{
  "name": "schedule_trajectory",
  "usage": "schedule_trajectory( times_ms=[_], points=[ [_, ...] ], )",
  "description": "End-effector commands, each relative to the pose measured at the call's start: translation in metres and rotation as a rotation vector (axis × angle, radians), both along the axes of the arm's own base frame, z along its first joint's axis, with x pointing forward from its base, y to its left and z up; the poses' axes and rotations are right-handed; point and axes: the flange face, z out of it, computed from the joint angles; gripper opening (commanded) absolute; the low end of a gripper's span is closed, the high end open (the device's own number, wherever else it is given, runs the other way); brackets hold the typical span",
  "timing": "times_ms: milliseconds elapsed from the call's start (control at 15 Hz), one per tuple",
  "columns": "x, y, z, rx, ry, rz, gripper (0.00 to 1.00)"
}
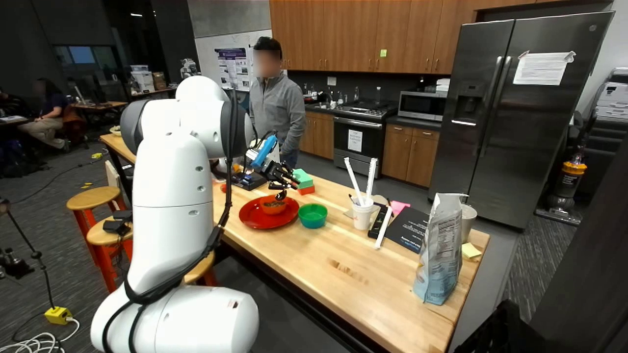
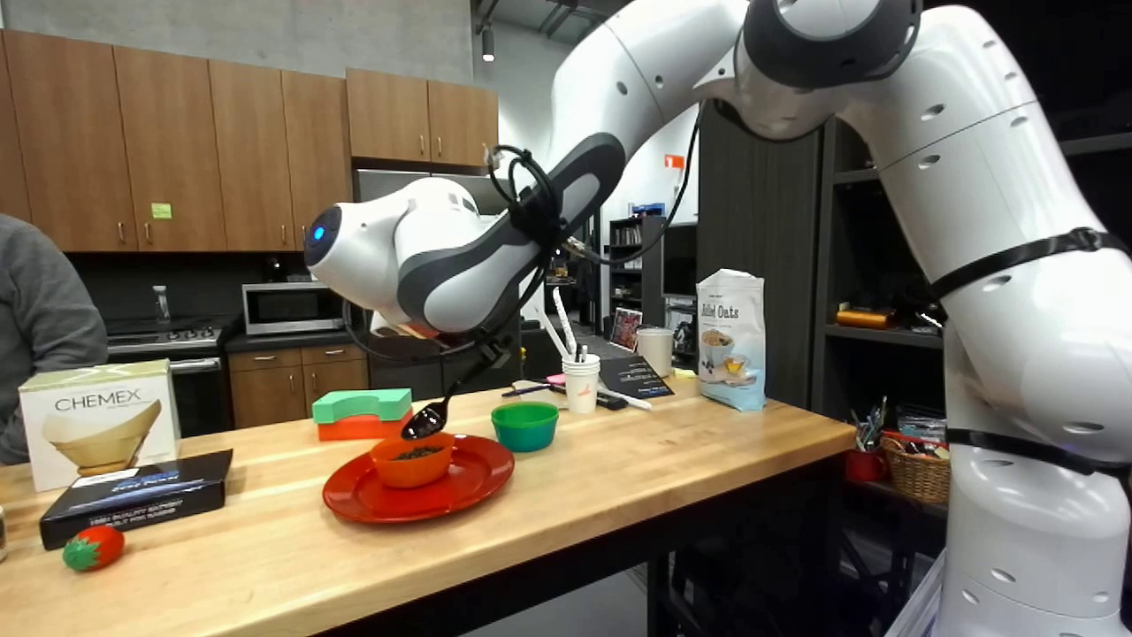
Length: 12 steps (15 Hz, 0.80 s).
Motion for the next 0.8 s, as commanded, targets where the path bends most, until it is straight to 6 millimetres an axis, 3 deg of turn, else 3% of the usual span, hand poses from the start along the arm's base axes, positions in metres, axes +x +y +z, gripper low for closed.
schedule_trajectory(
  times_ms=[0, 333, 733],
  points=[
    [-0.006, 0.005, -0.003, -0.156, -0.041, -0.009, 0.06],
    [-0.01, 0.013, -0.014, -0.285, -0.043, 0.002, 0.06],
    [-0.006, 0.014, -0.01, -0.313, -0.071, 0.013, 0.06]
  ],
)
